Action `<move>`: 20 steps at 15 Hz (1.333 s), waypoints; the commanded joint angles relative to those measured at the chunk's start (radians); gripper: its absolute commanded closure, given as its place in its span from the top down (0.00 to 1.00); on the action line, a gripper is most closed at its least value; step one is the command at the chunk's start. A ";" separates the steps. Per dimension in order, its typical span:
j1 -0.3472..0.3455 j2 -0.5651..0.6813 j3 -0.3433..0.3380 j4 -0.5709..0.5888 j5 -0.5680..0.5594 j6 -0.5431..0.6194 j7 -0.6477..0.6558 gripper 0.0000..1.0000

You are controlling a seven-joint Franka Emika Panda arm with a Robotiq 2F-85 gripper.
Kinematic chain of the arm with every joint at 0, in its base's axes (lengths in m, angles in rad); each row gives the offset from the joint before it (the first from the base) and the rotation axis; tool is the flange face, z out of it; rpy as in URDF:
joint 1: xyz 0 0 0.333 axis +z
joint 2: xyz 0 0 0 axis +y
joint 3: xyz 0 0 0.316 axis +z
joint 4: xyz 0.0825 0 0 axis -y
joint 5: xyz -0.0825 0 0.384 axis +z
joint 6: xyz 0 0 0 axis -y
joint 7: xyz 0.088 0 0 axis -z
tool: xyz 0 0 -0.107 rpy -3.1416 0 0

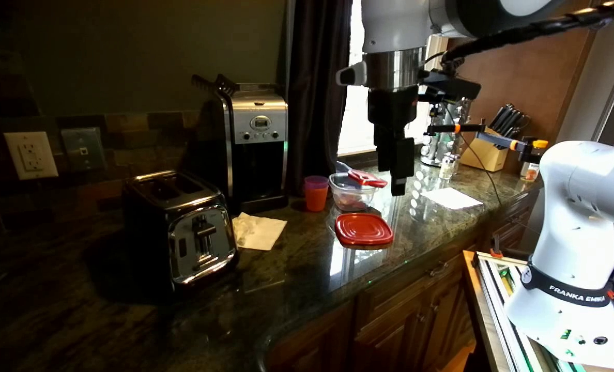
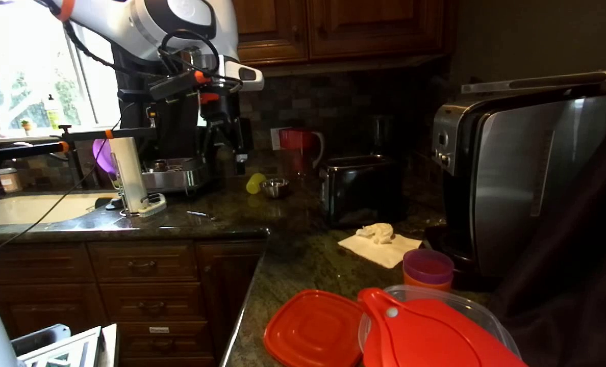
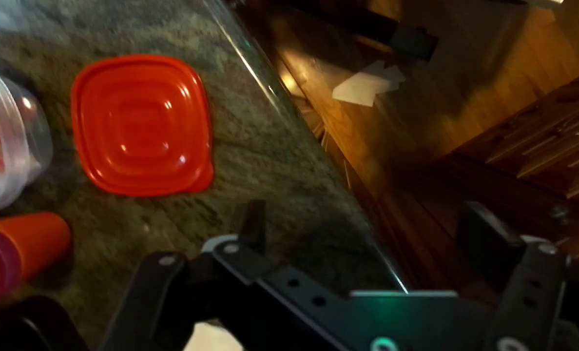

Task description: Pick up the yellow cup and put it on top of the toaster

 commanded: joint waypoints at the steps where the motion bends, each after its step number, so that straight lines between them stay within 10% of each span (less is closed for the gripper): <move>1: 0.083 0.106 0.067 0.070 -0.006 0.130 -0.018 1.00; 6: 0.135 0.320 0.148 0.258 -0.035 0.237 -0.014 1.00; 14: 0.138 0.239 0.128 0.183 -0.017 0.249 0.003 1.00; 20: 0.150 0.534 0.171 0.469 -0.175 0.351 0.030 1.00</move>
